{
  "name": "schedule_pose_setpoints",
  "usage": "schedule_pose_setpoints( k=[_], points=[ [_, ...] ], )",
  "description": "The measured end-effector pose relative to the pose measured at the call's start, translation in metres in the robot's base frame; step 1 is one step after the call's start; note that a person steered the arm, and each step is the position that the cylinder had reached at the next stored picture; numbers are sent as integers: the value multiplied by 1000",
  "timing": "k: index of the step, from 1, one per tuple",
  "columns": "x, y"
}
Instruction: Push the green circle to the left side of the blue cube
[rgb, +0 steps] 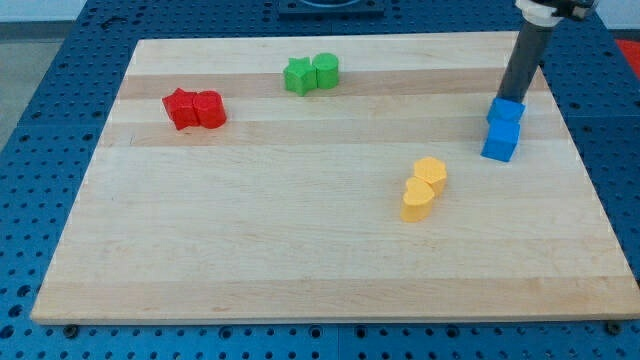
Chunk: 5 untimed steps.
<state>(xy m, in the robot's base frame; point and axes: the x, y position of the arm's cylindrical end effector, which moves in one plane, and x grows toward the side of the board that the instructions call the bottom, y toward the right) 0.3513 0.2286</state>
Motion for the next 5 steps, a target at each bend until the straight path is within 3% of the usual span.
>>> schedule_pose_setpoints(
  k=[3, 5],
  points=[
    [-12, -2],
    [-97, -70]
  ],
)
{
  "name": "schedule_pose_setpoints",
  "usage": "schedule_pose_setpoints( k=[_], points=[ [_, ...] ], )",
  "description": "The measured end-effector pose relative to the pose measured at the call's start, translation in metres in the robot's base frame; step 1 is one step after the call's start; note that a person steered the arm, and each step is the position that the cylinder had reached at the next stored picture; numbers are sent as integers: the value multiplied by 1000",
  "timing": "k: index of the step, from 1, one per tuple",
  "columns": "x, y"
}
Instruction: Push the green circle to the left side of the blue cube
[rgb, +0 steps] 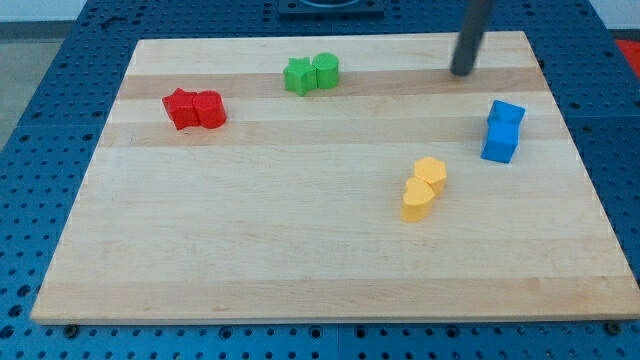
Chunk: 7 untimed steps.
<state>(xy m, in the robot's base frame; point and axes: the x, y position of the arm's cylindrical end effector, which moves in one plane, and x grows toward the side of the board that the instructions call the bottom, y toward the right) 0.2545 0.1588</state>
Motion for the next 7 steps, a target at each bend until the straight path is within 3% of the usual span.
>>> schedule_pose_setpoints(
  k=[1, 2, 5, 7],
  points=[
    [-37, -55],
    [-46, -98],
    [-13, -176],
    [1, -176]
  ],
)
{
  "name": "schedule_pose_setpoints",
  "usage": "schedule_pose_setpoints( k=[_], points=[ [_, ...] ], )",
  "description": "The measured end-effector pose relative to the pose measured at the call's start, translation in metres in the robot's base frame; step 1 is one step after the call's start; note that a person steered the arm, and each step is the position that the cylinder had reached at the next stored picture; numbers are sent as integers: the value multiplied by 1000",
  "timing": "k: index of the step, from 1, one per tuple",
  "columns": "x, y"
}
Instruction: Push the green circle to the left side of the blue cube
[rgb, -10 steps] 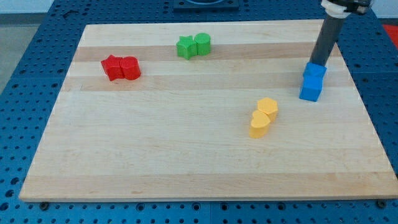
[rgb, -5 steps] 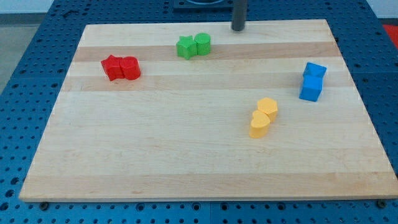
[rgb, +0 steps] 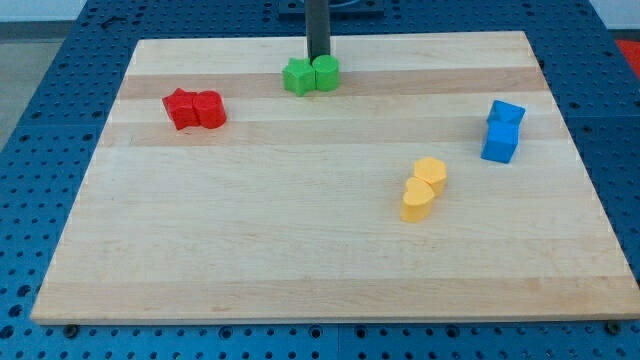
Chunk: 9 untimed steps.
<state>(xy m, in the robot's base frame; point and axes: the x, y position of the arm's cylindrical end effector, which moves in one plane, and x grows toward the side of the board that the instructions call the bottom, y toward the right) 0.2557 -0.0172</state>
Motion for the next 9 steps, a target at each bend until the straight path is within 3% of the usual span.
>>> schedule_pose_setpoints(
  k=[5, 9],
  points=[
    [133, 26],
    [144, 117]
  ],
)
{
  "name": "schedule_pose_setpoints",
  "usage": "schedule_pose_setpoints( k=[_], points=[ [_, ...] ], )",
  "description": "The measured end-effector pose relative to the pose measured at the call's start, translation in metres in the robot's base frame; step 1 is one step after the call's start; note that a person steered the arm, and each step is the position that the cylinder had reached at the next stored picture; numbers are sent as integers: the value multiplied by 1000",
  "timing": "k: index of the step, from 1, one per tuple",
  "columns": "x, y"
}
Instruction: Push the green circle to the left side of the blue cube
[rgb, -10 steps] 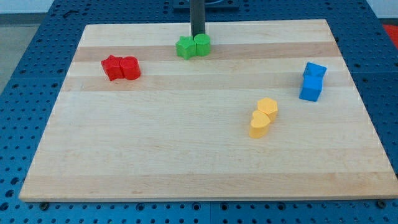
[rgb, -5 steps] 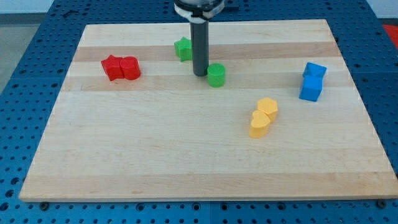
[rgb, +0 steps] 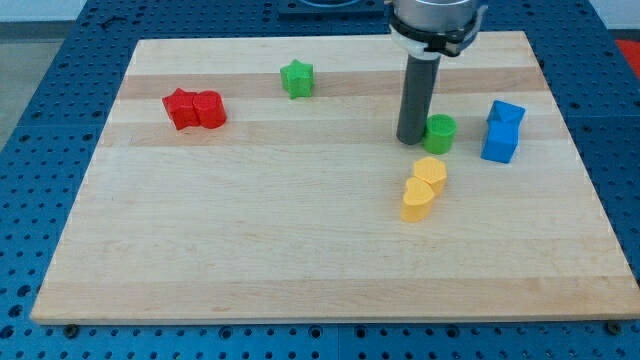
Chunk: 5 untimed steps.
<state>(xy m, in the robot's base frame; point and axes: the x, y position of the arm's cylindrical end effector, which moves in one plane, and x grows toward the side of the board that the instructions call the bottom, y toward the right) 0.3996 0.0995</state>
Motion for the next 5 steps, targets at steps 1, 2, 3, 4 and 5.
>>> schedule_pose_setpoints(
  k=[1, 2, 3, 4, 5],
  points=[
    [-3, 2],
    [-3, 4],
    [-2, 16],
    [1, 30],
    [1, 48]
  ],
)
